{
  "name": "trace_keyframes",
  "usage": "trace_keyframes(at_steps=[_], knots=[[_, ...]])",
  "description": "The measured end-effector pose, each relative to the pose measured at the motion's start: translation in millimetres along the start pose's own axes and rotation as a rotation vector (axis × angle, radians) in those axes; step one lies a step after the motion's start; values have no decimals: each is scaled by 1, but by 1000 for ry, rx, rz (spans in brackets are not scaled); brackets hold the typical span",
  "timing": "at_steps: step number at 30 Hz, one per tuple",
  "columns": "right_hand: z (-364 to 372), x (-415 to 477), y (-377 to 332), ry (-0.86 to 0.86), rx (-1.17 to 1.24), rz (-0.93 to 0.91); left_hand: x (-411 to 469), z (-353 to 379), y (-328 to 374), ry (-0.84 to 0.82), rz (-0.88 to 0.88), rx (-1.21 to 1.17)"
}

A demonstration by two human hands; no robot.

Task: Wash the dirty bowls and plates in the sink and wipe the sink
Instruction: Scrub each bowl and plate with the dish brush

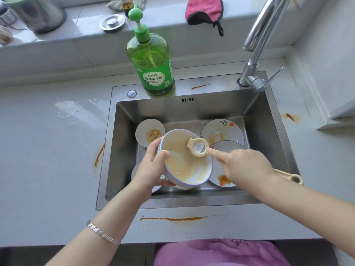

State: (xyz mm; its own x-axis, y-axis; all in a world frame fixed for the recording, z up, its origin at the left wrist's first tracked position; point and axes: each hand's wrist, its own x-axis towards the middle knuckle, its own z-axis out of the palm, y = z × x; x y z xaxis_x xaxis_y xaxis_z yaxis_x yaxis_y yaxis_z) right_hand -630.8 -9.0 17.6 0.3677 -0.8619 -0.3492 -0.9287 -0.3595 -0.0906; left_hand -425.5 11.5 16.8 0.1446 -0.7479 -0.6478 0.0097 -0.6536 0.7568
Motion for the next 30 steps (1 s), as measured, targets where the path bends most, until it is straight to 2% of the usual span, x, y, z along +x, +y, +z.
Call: trace_keyframes(at_steps=[1, 3, 5, 6, 8, 13, 16, 17, 19, 21, 22, 24, 26, 27, 30], knots=[[4, -4, 6, -9, 138, 26, 1, -1, -2, 23, -6, -12], [5, -14, 13, -43, 685, 112, 1, -4, -6, 59, -45, -71], [9, -17, 14, 19, 1209, 229, 0, -5, -10, 59, -93, -144], [12, -15, 14, 54, 1381, 290, 0, -5, -13, 41, -109, -161], [15, -9, 7, 15, 1592, 365, -1, -2, -20, -25, -118, -171], [20, 0, 5, -169, 1756, 389, 1, 3, -31, -232, -45, -186], [23, -4, 9, -185, 1785, 395, 8, 3, -31, -284, -53, -200], [23, -5, 8, -162, 1780, 412, 10, 4, -32, -258, -30, -139], [24, -6, 6, -84, 1756, 477, 15, 6, -34, -113, 125, 166], [28, -5, 5, -22, 1731, 549, 13, 10, -34, 61, 417, 554], [30, -5, 4, -7, 1727, 585, 8, 13, -33, 88, 595, 683], [36, -2, 4, 8, 1742, 637, -2, 22, -37, -58, 813, 804], [37, 0, 3, 18, 1766, 676, -12, 33, -43, -242, 803, 848], [36, 2, 1, 23, 1772, 690, -14, 38, -45, -253, 797, 871], [31, 7, -3, 35, 1750, 684, -10, 41, -44, -112, 790, 910]])
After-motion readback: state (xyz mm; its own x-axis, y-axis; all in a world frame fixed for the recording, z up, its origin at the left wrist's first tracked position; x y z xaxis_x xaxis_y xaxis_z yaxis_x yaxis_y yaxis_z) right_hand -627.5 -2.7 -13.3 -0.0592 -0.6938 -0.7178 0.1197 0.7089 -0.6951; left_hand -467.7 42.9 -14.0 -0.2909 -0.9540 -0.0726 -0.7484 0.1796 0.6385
